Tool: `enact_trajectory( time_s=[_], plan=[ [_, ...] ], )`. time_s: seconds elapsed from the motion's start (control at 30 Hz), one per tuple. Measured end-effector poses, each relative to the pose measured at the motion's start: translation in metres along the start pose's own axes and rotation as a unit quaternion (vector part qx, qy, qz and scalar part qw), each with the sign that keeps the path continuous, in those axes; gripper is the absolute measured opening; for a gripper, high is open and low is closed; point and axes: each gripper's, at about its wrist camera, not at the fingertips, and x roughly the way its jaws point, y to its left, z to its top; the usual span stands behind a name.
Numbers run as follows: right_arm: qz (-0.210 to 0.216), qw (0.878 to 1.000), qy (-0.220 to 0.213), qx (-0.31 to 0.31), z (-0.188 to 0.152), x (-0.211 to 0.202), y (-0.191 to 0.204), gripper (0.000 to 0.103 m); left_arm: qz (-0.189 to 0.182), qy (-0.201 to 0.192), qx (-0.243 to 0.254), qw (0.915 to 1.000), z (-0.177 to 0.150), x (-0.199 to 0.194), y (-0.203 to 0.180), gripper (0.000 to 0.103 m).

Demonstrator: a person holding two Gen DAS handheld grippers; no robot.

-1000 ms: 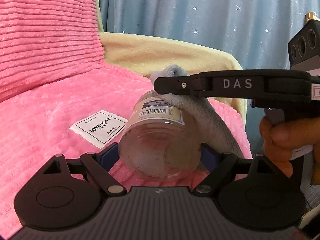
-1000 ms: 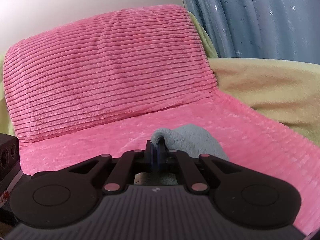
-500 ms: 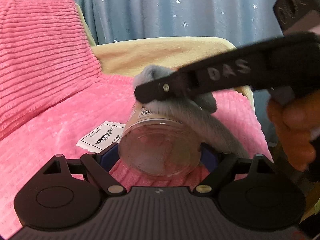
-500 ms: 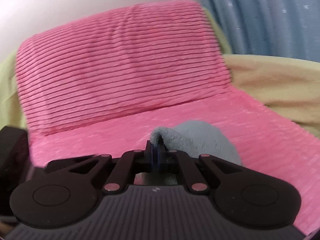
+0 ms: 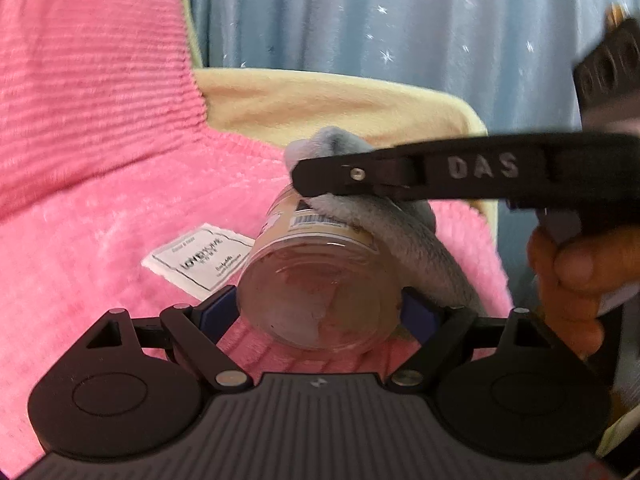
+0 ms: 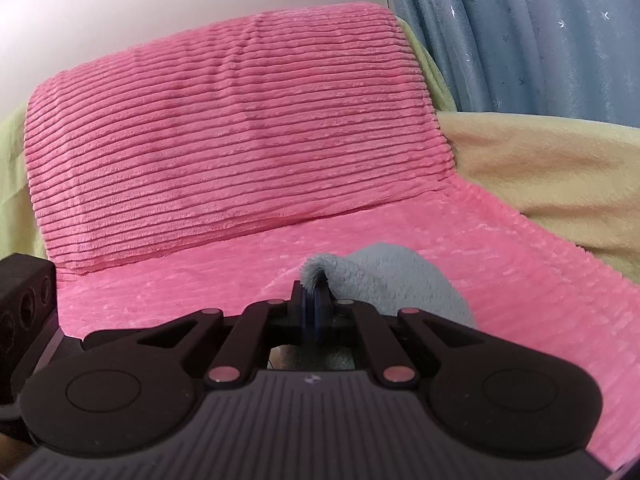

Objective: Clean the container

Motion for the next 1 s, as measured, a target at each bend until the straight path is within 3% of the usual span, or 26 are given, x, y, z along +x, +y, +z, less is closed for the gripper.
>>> enact_trajectory(
  time_s=[0.1,0.23,0.3,0.43,0.53,0.6,0.7,0.77,0.9,1.0],
  plan=[
    [0.009,1.0,0.004,0.0,0.0,-0.002,0.001,0.001,-0.01,0.005,-0.018,0.9998,-0.001,0.003,0.004,0.086],
    [0.025,1.0,0.012,-0.003,0.0,-0.006,0.004,0.001,-0.002,0.002,0.002,1.0,-0.001,0.002,-0.001,0.085],
    [0.034,0.999,0.016,-0.004,0.0,-0.008,0.006,0.002,0.018,-0.003,0.038,0.9991,-0.002,0.0,-0.01,0.085],
    [0.05,0.998,0.024,-0.007,0.0,-0.011,0.009,0.002,0.076,-0.003,0.148,0.986,-0.006,0.002,-0.03,0.085],
    [0.049,0.998,0.024,-0.014,0.0,-0.012,0.01,0.002,0.091,0.001,0.187,0.9781,-0.01,0.005,-0.039,0.085],
    [0.022,1.0,0.015,-0.009,0.003,-0.009,0.003,0.001,0.096,-0.001,0.199,0.9752,-0.01,0.006,-0.044,0.085],
    [-0.008,1.0,0.003,0.013,0.005,-0.005,-0.009,0.001,0.091,-0.003,0.181,0.9793,-0.008,0.006,-0.041,0.085],
    [-0.006,1.0,0.001,0.026,0.005,-0.005,-0.013,0.001,0.08,-0.002,0.155,0.9846,-0.006,0.006,-0.036,0.085],
    [-0.009,1.0,0.002,0.014,0.003,-0.006,-0.009,0.001,0.031,-0.019,0.053,0.9979,0.001,-0.001,-0.014,0.088],
    [-0.009,1.0,0.002,0.013,0.004,-0.005,-0.009,0.001,0.012,-0.014,0.013,0.9997,0.002,0.002,-0.001,0.086]
  ],
)
